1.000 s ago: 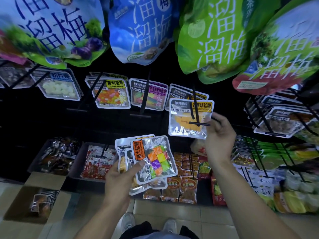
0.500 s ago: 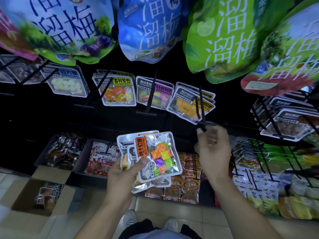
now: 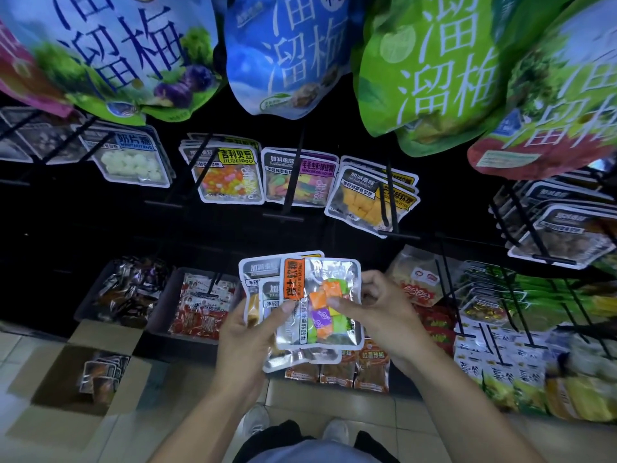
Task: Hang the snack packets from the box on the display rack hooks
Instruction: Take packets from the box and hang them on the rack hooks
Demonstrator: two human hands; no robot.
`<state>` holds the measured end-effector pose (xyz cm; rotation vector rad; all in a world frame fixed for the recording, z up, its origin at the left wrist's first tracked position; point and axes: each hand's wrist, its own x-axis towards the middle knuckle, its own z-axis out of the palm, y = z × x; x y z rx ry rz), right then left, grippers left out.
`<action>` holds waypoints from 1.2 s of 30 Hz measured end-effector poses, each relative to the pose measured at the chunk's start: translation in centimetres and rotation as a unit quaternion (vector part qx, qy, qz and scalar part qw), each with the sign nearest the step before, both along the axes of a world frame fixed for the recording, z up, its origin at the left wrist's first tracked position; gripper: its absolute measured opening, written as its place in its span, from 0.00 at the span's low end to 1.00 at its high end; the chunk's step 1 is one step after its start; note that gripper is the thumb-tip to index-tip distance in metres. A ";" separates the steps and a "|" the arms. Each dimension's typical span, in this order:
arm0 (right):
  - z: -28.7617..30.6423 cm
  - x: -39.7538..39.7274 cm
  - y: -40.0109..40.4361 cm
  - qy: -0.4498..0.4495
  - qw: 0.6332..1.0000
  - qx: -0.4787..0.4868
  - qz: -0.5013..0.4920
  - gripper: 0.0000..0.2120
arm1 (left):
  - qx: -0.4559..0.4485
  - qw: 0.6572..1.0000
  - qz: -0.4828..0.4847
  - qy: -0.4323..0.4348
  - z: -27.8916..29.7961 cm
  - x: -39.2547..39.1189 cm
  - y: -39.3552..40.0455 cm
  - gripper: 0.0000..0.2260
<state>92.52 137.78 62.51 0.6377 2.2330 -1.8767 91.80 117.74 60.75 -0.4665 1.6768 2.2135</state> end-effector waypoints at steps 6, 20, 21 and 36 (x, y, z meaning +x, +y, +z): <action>0.6 -0.3 0.0 0.001 0.998 -0.065 -0.006 0.22 | -0.019 1.000 -0.006 0.005 -0.9 -0.2 -1.4 0.19; -0.5 -3.1 -8.1 -0.041 0.959 -0.035 0.278 0.06 | -0.058 0.965 0.253 -0.025 -1.4 6.3 -9.7 0.09; -0.5 -3.1 -9.1 -0.045 0.951 -0.030 0.304 0.06 | -0.060 0.959 0.275 -0.032 -1.4 7.0 -10.6 0.10; 0.2 -7.2 -35.5 0.140 0.891 0.116 0.417 0.10 | -0.094 0.918 0.384 -0.006 -2.9 7.0 -33.3 0.13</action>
